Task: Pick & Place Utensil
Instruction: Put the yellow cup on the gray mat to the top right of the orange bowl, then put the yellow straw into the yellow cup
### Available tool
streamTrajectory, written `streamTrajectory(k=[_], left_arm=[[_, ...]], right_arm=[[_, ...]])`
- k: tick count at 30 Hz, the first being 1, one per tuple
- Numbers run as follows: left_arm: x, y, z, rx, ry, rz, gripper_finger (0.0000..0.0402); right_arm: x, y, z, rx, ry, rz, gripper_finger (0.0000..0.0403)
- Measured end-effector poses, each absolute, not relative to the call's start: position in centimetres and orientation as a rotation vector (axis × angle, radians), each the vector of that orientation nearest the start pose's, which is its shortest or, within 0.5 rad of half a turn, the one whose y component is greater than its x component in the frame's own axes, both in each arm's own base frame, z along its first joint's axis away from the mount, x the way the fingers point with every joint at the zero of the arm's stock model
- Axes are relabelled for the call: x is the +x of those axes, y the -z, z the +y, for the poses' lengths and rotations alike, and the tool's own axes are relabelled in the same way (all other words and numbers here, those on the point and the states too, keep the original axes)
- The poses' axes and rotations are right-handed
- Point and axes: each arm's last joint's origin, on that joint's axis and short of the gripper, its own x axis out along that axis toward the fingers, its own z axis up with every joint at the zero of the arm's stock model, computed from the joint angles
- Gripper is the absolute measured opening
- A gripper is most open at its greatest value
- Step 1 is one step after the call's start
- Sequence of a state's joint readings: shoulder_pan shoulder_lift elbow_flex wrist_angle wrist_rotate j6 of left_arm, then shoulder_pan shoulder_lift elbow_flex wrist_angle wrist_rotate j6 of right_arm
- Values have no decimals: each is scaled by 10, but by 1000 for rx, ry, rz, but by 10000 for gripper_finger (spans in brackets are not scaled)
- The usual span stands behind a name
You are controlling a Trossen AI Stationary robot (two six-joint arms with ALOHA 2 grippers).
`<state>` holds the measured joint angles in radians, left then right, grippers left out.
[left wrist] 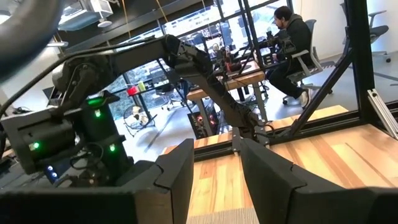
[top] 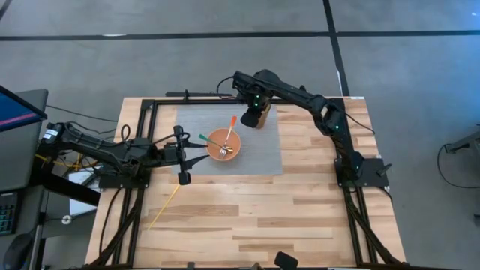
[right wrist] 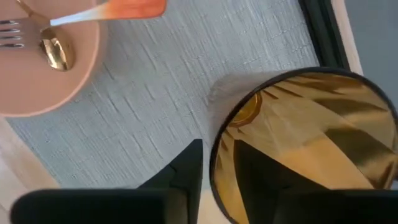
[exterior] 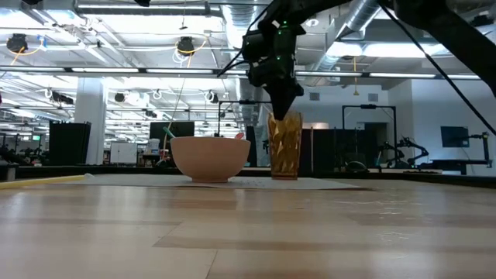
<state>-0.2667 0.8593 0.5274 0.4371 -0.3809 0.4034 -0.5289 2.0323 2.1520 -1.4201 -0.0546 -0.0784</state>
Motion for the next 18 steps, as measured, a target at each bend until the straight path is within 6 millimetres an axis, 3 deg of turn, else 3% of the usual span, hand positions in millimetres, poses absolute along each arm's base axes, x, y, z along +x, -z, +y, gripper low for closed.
streamTrajectory(k=[5,10,15,18], left_arm=[[189,-290,-40,369,-132,-75,135],[189,-290,-40,370,-132,-74,135],[189,-290,-40,368,-132,-73,135],[189,-290,-40,325,-132,-75,135]], right_arm=[[346,-338,-195,302,342,1276,87],[345,-355,-190,284,341,1245,87],[342,-388,-181,291,372,1138,87],[327,-408,-167,273,370,1084,87]])
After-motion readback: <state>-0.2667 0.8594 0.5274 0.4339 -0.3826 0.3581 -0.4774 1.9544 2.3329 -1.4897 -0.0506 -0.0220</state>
